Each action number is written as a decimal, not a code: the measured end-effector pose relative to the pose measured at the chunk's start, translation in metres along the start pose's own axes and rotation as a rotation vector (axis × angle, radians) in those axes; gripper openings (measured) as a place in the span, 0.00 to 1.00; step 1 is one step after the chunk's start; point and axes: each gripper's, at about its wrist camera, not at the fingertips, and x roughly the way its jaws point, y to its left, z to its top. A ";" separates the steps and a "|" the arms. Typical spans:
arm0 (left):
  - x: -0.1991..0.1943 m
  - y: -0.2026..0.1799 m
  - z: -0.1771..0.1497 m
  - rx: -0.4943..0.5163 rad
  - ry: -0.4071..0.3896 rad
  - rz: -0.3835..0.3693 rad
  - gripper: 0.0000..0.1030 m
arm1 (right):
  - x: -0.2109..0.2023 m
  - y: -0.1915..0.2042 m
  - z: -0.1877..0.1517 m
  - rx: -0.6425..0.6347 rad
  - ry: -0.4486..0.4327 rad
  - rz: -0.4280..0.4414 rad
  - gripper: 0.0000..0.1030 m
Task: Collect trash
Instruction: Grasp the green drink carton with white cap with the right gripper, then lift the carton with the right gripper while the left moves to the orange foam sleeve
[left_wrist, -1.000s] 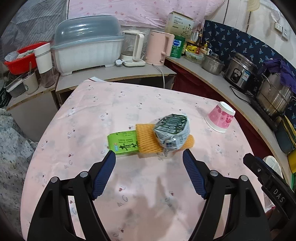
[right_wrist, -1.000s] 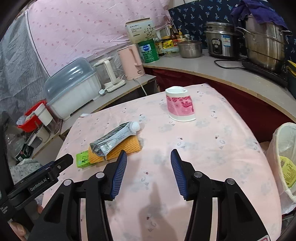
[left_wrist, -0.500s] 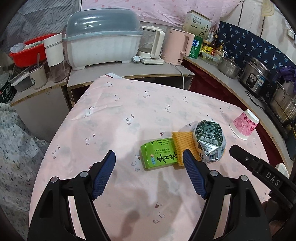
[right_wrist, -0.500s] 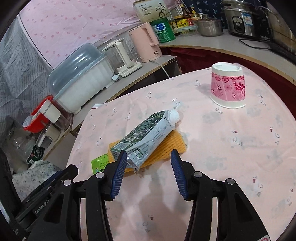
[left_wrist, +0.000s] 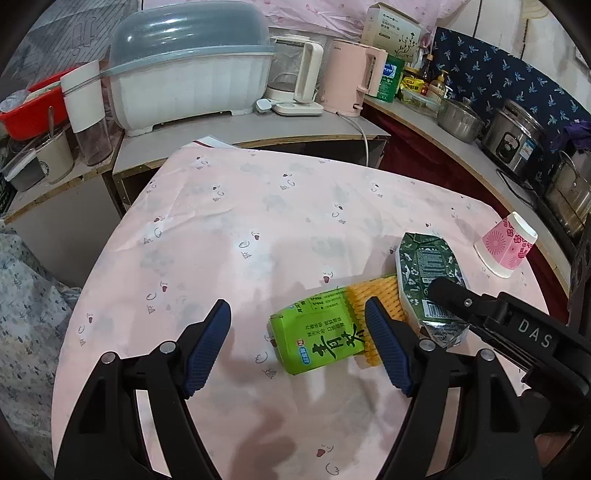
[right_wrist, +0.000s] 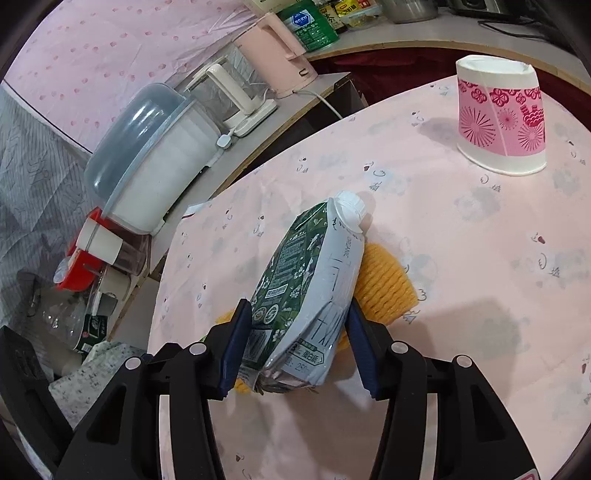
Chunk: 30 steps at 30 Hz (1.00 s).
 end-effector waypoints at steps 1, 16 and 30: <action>0.002 -0.001 -0.001 0.004 0.004 -0.001 0.69 | 0.002 0.002 -0.001 -0.005 0.000 0.001 0.50; -0.006 -0.037 -0.016 0.054 0.021 -0.072 0.69 | -0.061 -0.017 -0.005 -0.027 -0.147 -0.019 0.24; 0.020 -0.099 -0.028 0.186 0.024 -0.054 0.76 | -0.115 -0.102 -0.022 0.109 -0.199 -0.101 0.22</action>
